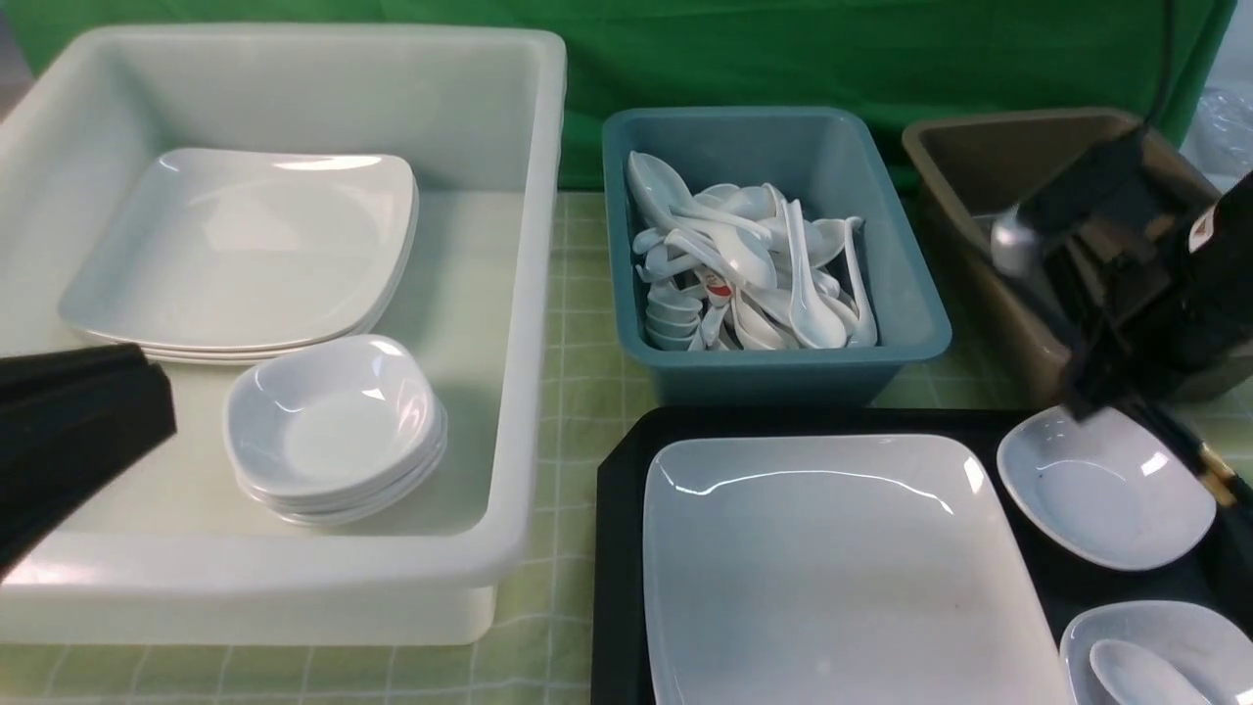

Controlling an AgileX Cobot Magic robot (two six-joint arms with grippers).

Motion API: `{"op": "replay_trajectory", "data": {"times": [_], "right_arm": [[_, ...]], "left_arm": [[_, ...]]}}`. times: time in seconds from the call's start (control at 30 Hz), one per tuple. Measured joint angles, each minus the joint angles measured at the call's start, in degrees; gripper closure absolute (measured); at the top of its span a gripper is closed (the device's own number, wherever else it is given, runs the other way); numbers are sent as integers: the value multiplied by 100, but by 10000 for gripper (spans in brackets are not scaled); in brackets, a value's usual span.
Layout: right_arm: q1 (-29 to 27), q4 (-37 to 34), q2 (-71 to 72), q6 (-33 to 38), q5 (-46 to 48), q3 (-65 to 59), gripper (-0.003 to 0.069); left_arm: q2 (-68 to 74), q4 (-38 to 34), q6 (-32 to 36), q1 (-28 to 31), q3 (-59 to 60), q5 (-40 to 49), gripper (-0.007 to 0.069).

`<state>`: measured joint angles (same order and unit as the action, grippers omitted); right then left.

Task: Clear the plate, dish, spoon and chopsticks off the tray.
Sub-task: Use the right arm to put the chopsticks into the small storage box on the right

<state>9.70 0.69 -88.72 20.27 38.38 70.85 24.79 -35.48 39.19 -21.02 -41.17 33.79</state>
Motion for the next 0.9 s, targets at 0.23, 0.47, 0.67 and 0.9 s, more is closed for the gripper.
{"op": "replay_trajectory", "data": {"times": [0.23,0.47,0.67,0.9], "right_arm": [[-1126,-1373,-1118,-637,-1298,1309,534],[-1454,-1630,-2915,-461,-787,3087,534],[-1352,-1669,-3662,-565,-361,3759,484],[-1218,-1624,-3707,-582,-326,3816,300]], "left_arm": [[0,0,2,0,0,-141,601],[0,23,-14,0,0,-152,601],[0,30,-21,0,0,-151,601],[0,30,-21,0,0,-151,601]]}}
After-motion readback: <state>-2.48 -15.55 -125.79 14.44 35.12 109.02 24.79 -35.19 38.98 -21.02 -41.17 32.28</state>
